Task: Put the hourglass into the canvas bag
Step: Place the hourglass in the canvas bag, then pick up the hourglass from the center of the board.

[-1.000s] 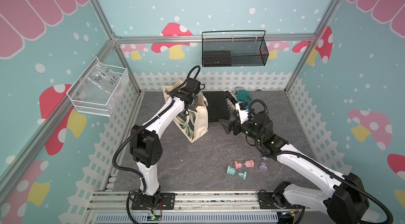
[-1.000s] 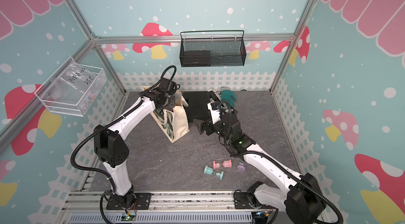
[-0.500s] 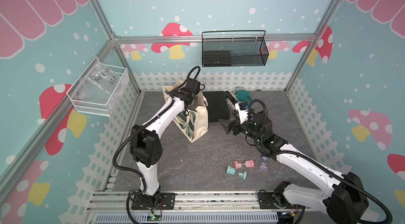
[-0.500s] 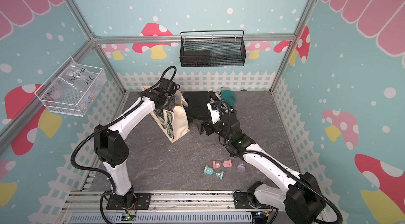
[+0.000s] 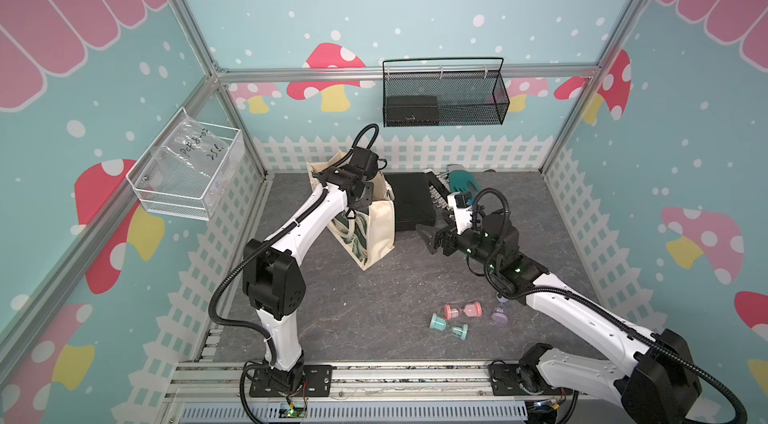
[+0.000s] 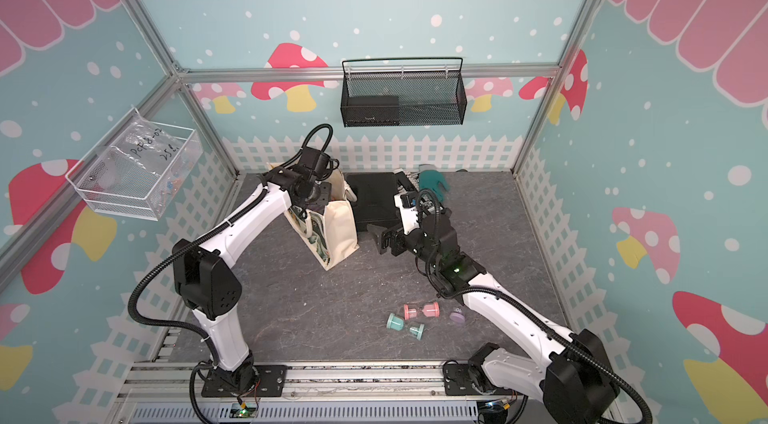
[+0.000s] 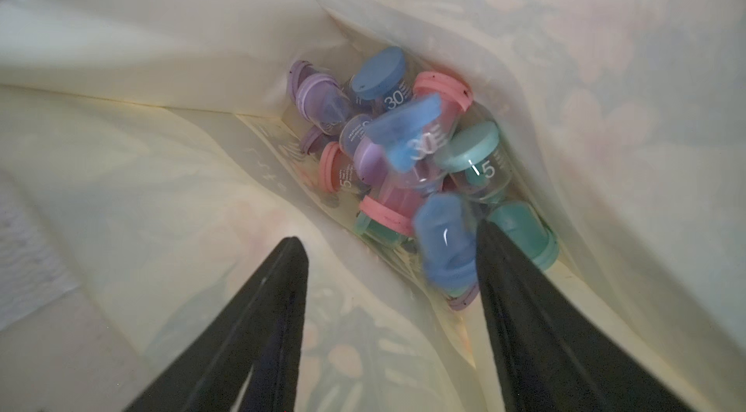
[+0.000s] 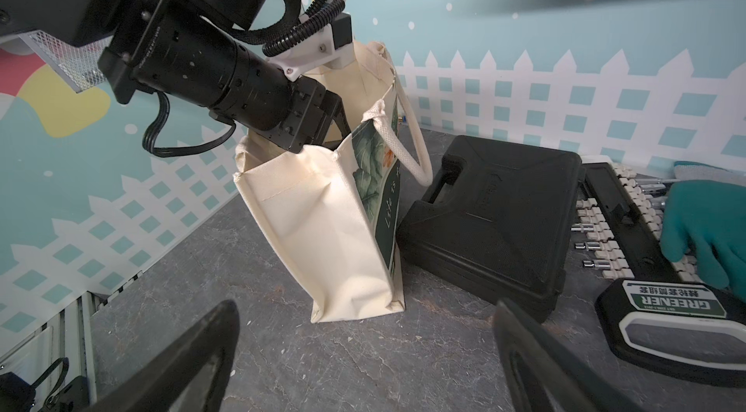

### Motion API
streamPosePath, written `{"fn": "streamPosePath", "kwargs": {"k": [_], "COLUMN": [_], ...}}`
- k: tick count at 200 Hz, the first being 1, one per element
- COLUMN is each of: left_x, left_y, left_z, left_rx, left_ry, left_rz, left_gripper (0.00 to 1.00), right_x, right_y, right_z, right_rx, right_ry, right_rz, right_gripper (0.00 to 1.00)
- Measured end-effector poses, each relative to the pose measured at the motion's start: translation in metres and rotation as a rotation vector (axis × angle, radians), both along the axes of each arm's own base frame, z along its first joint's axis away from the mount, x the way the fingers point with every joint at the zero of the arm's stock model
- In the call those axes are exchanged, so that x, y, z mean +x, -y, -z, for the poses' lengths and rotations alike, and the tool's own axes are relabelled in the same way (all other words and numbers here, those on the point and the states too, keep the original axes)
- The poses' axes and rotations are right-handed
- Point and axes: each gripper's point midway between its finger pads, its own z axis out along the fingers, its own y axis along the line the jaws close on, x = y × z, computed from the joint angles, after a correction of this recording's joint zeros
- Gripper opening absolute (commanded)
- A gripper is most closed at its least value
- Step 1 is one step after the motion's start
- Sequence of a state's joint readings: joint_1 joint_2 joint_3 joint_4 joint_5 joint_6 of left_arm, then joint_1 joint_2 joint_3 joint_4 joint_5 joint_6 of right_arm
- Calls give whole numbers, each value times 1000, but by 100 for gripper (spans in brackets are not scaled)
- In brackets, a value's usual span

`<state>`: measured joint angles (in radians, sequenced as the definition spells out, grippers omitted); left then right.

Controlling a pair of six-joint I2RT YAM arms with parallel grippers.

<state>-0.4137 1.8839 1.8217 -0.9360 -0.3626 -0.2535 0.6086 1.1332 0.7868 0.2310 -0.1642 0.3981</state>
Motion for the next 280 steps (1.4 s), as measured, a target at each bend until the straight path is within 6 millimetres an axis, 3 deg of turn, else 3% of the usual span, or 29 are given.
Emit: {"fn": "streamPosePath", "kwargs": {"k": [34, 54, 89, 125, 151, 192, 228, 248, 280], "left_x": [-7, -11, -28, -58, -83, -118, -150, -166, -191], "left_y": [-2, 0, 10, 27, 37, 49, 85, 110, 150], "left_z": [-10, -26, -82, -143, -165, -158, -145, -128, -84], "left_rx": [-1, -13, -52, -87, -102, -167, -249, -280, -335], "left_ry": [1, 30, 148, 305, 398, 450, 474, 466, 409], "left_rz": [2, 11, 53, 140, 216, 336, 509, 611, 775], "left_gripper": [69, 69, 69, 70, 70, 72, 73, 73, 75], "right_x": [-2, -3, -6, -8, -13, -23, -34, -40, -53], "right_y": [2, 4, 8, 14, 21, 33, 47, 58, 76], "right_z": [-3, -6, -6, 6, 12, 13, 24, 30, 32], "right_rx": [3, 6, -2, -45, -75, -108, -145, -163, -170], "right_ry": [7, 11, 4, -48, -85, -131, -192, -226, -265], "right_rz": [4, 9, 18, 42, 54, 73, 109, 142, 199], "right_gripper": [100, 100, 99, 99, 100, 100, 100, 100, 100]}}
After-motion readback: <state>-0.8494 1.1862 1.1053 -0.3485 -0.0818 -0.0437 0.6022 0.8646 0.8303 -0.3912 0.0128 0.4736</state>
